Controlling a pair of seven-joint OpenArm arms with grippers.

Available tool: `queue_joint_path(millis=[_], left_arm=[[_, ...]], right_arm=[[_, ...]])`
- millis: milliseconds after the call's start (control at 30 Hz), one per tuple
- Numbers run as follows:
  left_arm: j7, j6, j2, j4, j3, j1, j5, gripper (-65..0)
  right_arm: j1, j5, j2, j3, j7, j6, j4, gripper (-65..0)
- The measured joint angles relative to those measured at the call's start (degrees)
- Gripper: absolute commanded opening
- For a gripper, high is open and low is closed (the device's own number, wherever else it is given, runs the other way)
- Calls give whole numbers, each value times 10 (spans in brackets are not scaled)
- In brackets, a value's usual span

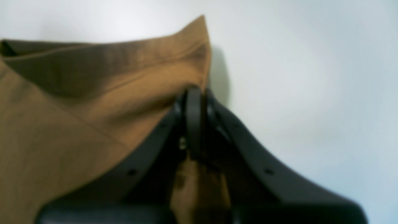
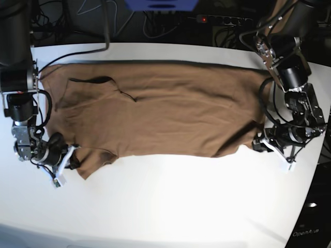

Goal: Fold the T-shirt properly
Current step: 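Shift the right gripper along the edge and grasp the other corner, then lift the held edge and fold it over onto the shoulder edge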

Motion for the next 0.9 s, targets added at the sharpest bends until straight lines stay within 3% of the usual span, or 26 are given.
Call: queue_joint_path(millis=[233, 800, 900], left_arm=[[0, 0, 0, 75, 1, 42, -57, -623], [-4, 0, 1, 76, 3, 84, -63, -623], [-3, 0, 0, 76, 3, 84, -63, -623]], right_arm=[[-32, 4, 3, 0, 48, -2, 3, -643], [-110, 19, 24, 7, 204, 4, 8, -643], [-123, 17, 25, 33, 223, 5, 8, -643]])
